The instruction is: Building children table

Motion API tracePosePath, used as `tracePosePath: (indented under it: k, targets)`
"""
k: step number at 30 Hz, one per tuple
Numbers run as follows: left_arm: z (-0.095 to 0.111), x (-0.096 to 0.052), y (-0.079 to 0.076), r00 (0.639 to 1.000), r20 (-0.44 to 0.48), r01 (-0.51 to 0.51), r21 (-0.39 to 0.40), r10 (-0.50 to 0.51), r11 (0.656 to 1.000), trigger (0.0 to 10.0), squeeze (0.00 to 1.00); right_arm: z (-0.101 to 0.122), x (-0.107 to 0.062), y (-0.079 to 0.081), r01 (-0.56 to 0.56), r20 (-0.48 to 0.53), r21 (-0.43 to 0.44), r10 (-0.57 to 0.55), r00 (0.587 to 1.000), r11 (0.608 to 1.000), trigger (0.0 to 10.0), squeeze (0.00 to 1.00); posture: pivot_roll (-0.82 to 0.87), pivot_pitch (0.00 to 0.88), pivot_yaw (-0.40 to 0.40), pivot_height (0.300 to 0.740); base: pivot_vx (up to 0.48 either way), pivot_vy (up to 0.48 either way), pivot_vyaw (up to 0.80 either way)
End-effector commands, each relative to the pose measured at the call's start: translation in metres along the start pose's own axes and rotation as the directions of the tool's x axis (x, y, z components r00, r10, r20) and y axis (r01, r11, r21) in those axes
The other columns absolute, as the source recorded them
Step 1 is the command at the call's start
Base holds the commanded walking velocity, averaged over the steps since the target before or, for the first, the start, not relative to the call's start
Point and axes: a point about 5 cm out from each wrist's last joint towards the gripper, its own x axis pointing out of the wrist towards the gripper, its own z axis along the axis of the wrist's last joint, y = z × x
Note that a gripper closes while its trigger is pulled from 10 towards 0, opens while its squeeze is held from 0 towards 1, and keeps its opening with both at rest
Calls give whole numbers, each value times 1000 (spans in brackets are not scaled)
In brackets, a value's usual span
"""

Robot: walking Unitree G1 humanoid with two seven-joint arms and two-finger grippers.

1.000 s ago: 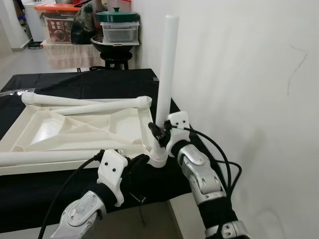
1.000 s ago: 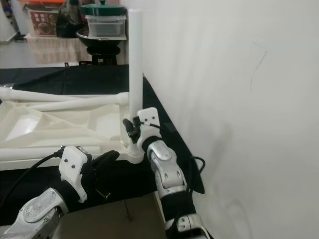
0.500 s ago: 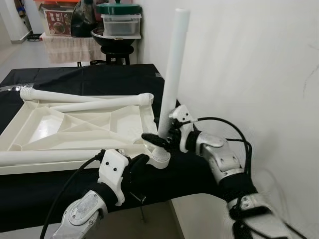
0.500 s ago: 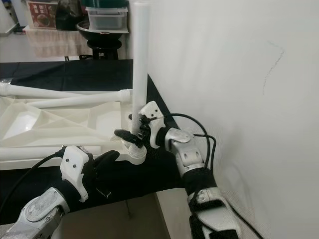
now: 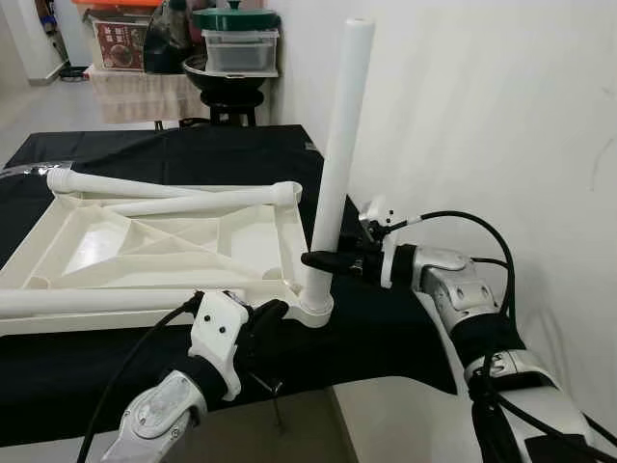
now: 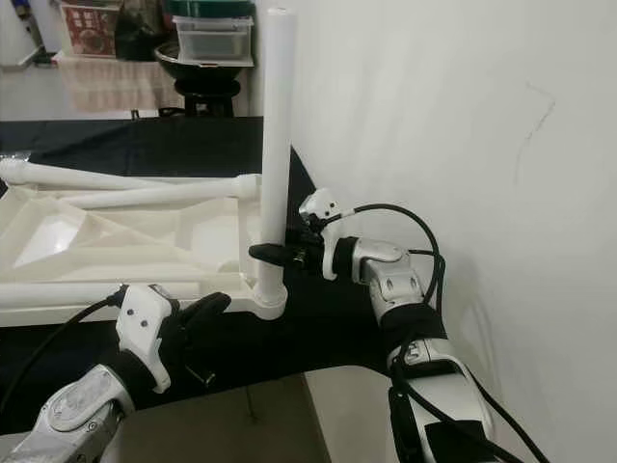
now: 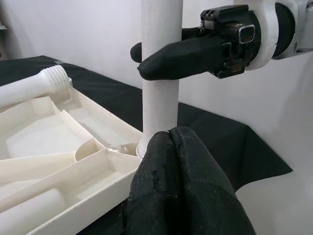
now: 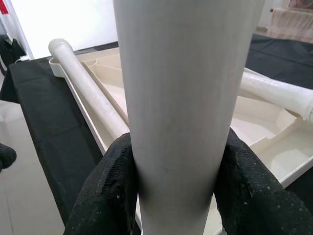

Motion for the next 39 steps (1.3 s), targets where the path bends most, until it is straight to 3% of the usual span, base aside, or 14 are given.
tracePosePath:
  k: [1, 6, 7, 8, 9, 11, 18, 19, 24, 25, 27, 32, 33, 39]
  targets:
    - [-1, -1, -2, 1000, -5, 3, -1, -3, 1000, 10000, 0, 0, -6, 0, 20, 28, -15, -20, 999, 1000, 0, 0, -4, 4, -86, 740, 0, 0, 0]
    - [-1, -1, -2, 1000, -4, 3, -1, -3, 1000, 10000, 0, -7, -5, 3, 82, 11, -4, -82, 997, 997, 0, 0, -10, 10, -90, 740, 0, 0, 0]
    - [0, -2, -1, 1000, -3, 2, 0, -2, 1000, 10000, 0, -22, 7, 11, 315, -27, 6, -315, 949, 949, 0, 0, -17, 18, -95, 740, 0, 0, 0]
    - [0, -2, -1, 1000, -3, 2, 0, -2, 1000, 10000, 0, -22, 7, 11, 315, -27, 6, -315, 949, 949, 0, 0, -17, 18, -95, 740, 0, 0, 0]
    - [1, -2, 0, 1000, -2, 1, 1, -1, 1000, 10000, 0, -45, 18, 33, 511, -93, 91, -503, 859, 855, 0, 0, -30, 28, -84, 740, 0, 0, 0]
    - [2, -2, 1, 1000, -1, 1, 2, -1, 1000, 10000, 0, -56, 27, 58, 608, -119, 113, -597, 793, 786, 0, 0, -24, 29, -79, 740, 0, 0, 0]
    - [1, 0, 1, 1000, 1, 9, -1, -9, 1000, 10000, 0, -55, 47, 73, 573, -98, 90, -565, 819, 815, 0, 0, -26, 21, -90, 740, 0, 0, 0]
    - [2, 1, 1, 1000, 2, 7, 1, -7, 1000, 10000, 0, -54, 47, 71, 574, -96, 83, -567, 818, 814, 10000, 0, -26, 21, -90, 740, 0, 0, 0]
    - [2, 1, 1, 1000, 4, 0, 3, 0, 1000, 10000, 0, -50, 47, 67, 554, -80, 91, -549, 832, 827, 10000, 0, -26, 19, -92, 740, 0, 0, 0]
    - [2, 1, 2, 1000, 6, -4, 3, 4, 1000, 10000, 0, -44, 47, 60, 517, -50, 96, -515, 856, 850, 10000, 1000, -19, 16, -97, 740, 0, 0, 0]
    - [1, 2, 2, 1000, 7, -5, 2, 5, 1000, 10000, 0, -28, 44, 42, 375, 22, 92, -378, 926, 923, 10000, 1000, -22, 12, -94, 740, 0, 0, 0]
    - [1, 2, 2, 1000, 7, -4, 1, 4, 1000, 10000, 0, -21, 41, 39, 342, 35, 69, -345, 938, 937, 10000, 1000, -22, 12, -94, 740, 0, 0, 0]
    - [1, 2, 1, 1000, 7, -4, 1, 4, 1000, 10000, 0, -15, 33, 31, 280, 31, 40, -281, 959, 959, 10000, 0, -10, 10, -96, 740, 0, 0, 0]
    - [1, 3, 1, 1000, 7, -5, 1, 5, 1000, 10000, 0, 0, 10, 8, 115, -14, -27, -115, 993, 993, 10000, 0, -5, 9, -99, 740, 0, 0, 0]
